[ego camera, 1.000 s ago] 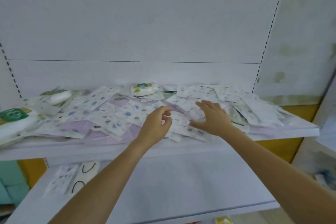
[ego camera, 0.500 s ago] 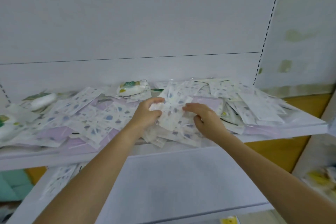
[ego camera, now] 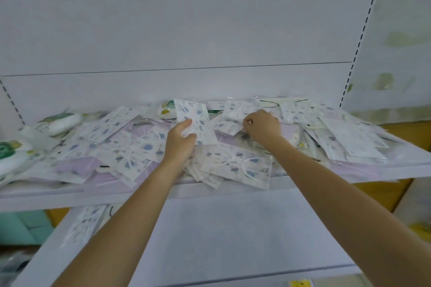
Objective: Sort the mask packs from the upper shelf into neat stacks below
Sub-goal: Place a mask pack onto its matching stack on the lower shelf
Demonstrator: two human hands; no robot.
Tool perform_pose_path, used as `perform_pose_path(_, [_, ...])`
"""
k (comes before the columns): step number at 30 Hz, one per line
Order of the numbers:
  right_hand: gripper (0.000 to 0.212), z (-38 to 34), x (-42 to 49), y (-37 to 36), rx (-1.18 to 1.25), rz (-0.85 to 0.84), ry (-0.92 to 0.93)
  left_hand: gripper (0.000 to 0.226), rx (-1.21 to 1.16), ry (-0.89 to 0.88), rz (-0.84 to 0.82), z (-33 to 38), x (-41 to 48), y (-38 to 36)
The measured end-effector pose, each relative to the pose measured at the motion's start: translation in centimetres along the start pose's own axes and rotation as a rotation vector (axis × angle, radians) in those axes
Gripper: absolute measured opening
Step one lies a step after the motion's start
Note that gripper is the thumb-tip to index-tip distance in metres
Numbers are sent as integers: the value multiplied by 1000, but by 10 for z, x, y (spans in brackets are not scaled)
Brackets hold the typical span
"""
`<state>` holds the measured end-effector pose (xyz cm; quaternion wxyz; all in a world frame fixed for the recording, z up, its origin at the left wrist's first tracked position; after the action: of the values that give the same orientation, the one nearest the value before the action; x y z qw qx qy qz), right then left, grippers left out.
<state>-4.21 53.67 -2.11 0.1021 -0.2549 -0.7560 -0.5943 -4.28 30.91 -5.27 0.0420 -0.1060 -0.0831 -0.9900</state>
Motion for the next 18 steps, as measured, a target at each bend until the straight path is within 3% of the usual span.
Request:
perform_pose_path(3, [28,-15,-16,17,317,119,38,34,-36,69,-44,-10,-1,-11])
perform_pose_path(5, [27,-45,-32,13,397,-3,223,43,-87,149,-60,-14,-2,-17])
perform_pose_path(7, [29,-71,-53,-5,326,-221,383,48,-156,215,-52,-16,0,-19])
perform_pose_path(9, [32,-75,-61,-12,334,-292,387,32,-88,155,-45,-7,3,-17])
perform_pose_path(11, [33,-64,-47,2,455,-159,277,40,37,40,-22,3,6,-9])
perform_pose_path(13, [37,-47,-24,8,374,-39,193,59,69,-6,4,7,8,2])
perform_pose_path(14, [43,-41,-12,3,260,-58,167,65,76,-35,27,8,9,8])
perform_pose_path(16, [58,-29,4,-18,19,-199,132,66,94,-64,67,11,8,18])
perform_pose_path(18, [59,-19,11,-36,-119,-317,78,60,103,-81,104,11,7,28])
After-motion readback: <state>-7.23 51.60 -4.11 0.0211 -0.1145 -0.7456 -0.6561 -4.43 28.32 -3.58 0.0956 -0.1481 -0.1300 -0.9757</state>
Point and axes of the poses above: each hand's wrist, its own x-axis towards the middle knuckle, its own y-axis out of the back of the hand, z = x × y, the point moved 9 cm from there along x, towards the middle knuckle, and after that the axes turned 4 degrees about z, right-handed, at the moved point
